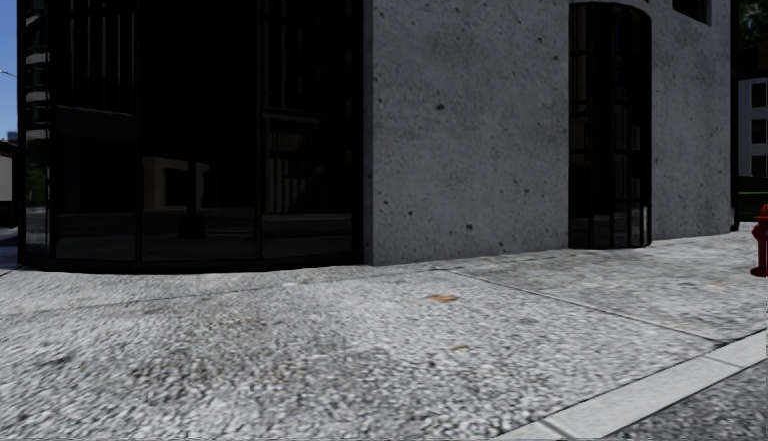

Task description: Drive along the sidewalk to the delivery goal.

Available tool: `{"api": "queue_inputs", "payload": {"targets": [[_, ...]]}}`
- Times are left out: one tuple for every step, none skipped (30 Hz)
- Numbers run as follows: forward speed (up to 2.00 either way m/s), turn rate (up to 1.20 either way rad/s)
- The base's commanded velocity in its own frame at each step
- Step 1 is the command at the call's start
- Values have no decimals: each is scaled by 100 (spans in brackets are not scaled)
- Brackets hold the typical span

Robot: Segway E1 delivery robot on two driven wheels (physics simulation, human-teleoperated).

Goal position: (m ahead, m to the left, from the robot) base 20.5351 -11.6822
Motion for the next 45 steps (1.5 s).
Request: {"api": "queue_inputs", "payload": {"targets": [[200,10],[200,0],[200,0],[200,0],[200,0],[200,0],[200,0],[200,0],[196,0],[188,0],[176,0],[168,0],[159,0],[155,0],[154,0],[154,0],[153,0],[153,0],[153,0],[153,0],[153,0],[153,0],[153,0],[153,0],[153,0],[153,0],[153,0],[153,-1],[153,-22],[153,-35],[153,-35],[153,-46],[153,-54],[153,-64],[153,-73],[153,-76],[153,-77],[153,-78],[153,-78],[153,-78],[153,-78],[153,-78],[153,-78],[153,-78],[153,-78]]}}
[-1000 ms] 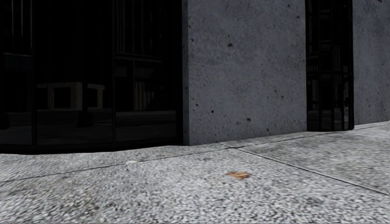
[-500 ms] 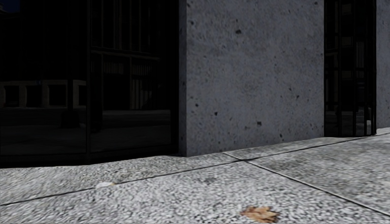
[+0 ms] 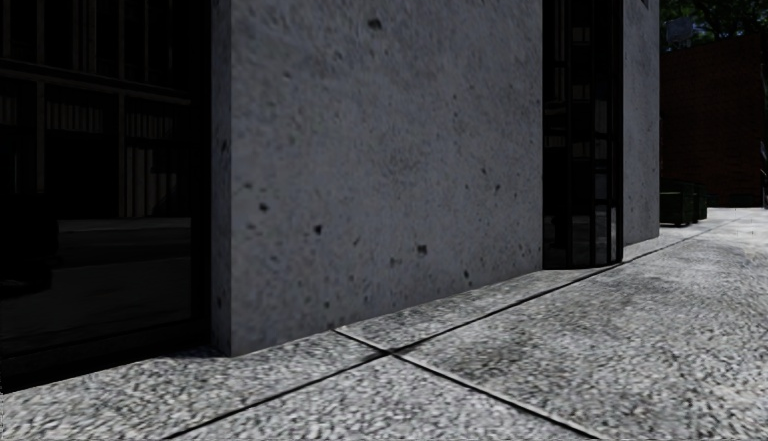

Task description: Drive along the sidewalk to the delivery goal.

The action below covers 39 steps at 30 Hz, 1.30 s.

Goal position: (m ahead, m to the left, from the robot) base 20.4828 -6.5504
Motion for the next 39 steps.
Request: {"api": "queue_inputs", "payload": {"targets": [[153,-79],[153,-79],[153,-79],[153,-79],[153,-79],[153,-79],[153,-79],[153,-79],[153,-79],[153,-79],[153,-79],[153,-79],[153,-79],[153,-79],[153,-79],[153,-79],[153,-79],[153,-79],[153,-79],[153,-79],[153,-78],[153,-72],[153,-63],[153,-38],[153,-38],[156,0],[200,0],[200,0],[200,0],[200,0],[200,0],[200,0],[200,0],[200,0],[200,0],[200,0],[200,0],[200,0],[200,-19]]}}
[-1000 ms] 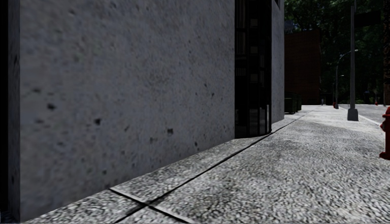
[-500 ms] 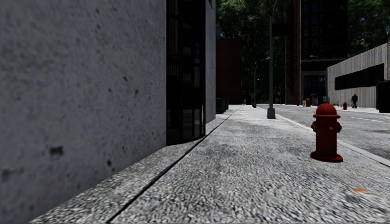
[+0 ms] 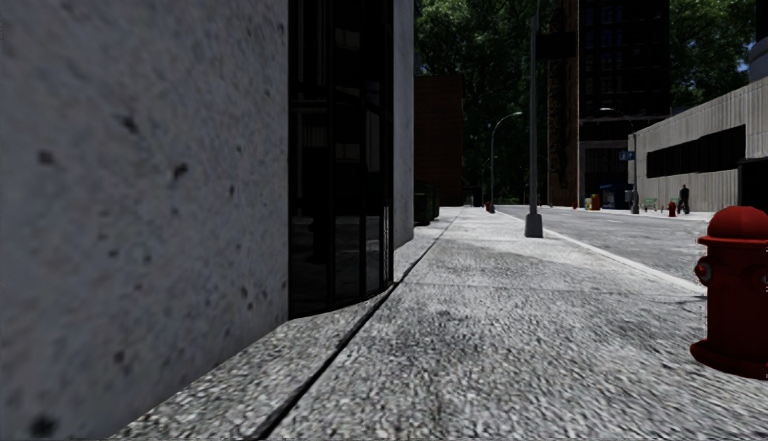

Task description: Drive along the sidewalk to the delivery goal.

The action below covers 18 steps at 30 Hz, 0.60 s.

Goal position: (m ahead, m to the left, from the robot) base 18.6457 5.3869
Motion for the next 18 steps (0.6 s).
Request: {"api": "queue_inputs", "payload": {"targets": [[200,-29],[200,-29],[200,-32],[200,-34],[200,-36],[200,-39],[200,-40],[200,-40],[200,-41],[200,-41],[200,-41],[200,-41],[200,-41],[200,-41],[200,-41],[200,-41],[200,-41],[200,-41]]}}
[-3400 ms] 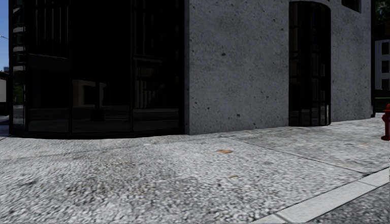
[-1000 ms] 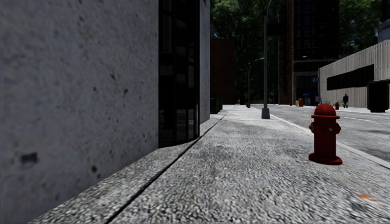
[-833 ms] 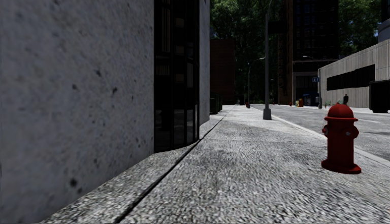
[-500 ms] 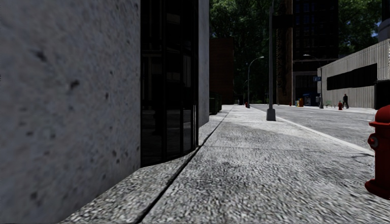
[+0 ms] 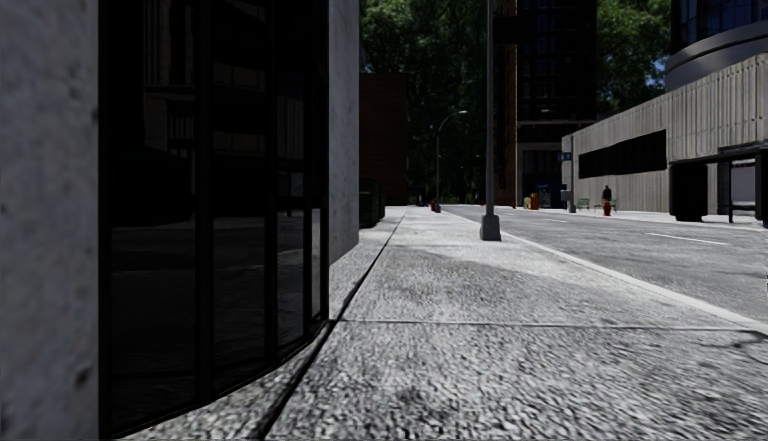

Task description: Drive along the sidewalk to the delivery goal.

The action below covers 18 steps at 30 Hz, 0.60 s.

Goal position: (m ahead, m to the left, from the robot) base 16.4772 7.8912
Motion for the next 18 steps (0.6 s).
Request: {"api": "queue_inputs", "payload": {"targets": [[200,-41],[200,-32],[200,-32],[200,0],[200,0],[200,0],[200,0],[200,0],[200,0],[200,0],[200,0],[200,0],[200,0],[200,0],[200,0],[200,0],[200,0],[200,0]]}}
